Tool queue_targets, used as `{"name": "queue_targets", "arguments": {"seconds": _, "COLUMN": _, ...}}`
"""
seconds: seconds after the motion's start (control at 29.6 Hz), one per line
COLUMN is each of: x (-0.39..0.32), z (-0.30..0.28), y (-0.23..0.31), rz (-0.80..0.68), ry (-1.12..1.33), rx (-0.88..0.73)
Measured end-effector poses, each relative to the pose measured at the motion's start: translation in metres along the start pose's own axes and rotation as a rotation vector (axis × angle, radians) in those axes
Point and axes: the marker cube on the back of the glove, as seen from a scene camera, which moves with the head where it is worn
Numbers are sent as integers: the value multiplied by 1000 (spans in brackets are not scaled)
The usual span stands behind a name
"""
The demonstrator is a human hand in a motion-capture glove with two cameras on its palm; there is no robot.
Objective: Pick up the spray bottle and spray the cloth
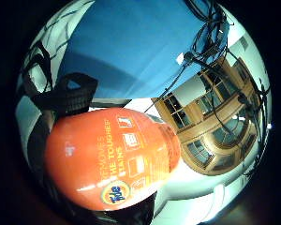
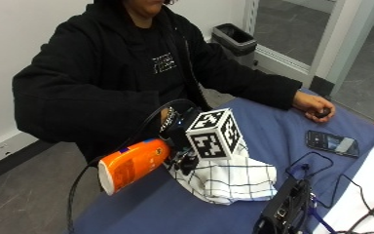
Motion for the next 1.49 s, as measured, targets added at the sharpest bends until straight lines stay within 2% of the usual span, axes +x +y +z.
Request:
{"name": "queue_targets", "arguments": {"seconds": 0.14, "x": -11, "z": -36, "y": 24, "rz": -83, "ry": -68, "rx": 137}}
{"name": "queue_targets", "arguments": {"seconds": 0.34, "x": -43, "z": -114, "y": 66, "rz": -321, "ry": -234, "rx": 426}}
{"name": "queue_targets", "arguments": {"seconds": 0.61, "x": -92, "z": -209, "y": 65, "rz": -600, "ry": -625, "rx": 757}}
{"name": "queue_targets", "arguments": {"seconds": 0.81, "x": -104, "z": -201, "y": 49, "rz": -819, "ry": -820, "rx": 762}}
{"name": "queue_targets", "arguments": {"seconds": 1.12, "x": -127, "z": -212, "y": -13, "rz": -889, "ry": -1242, "rx": 1053}}
{"name": "queue_targets", "arguments": {"seconds": 1.25, "x": -129, "z": -206, "y": -36, "rz": -838, "ry": -1290, "rx": 1129}}
{"name": "queue_targets", "arguments": {"seconds": 1.49, "x": -129, "z": -197, "y": -53, "rz": -823, "ry": -1310, "rx": 1145}}
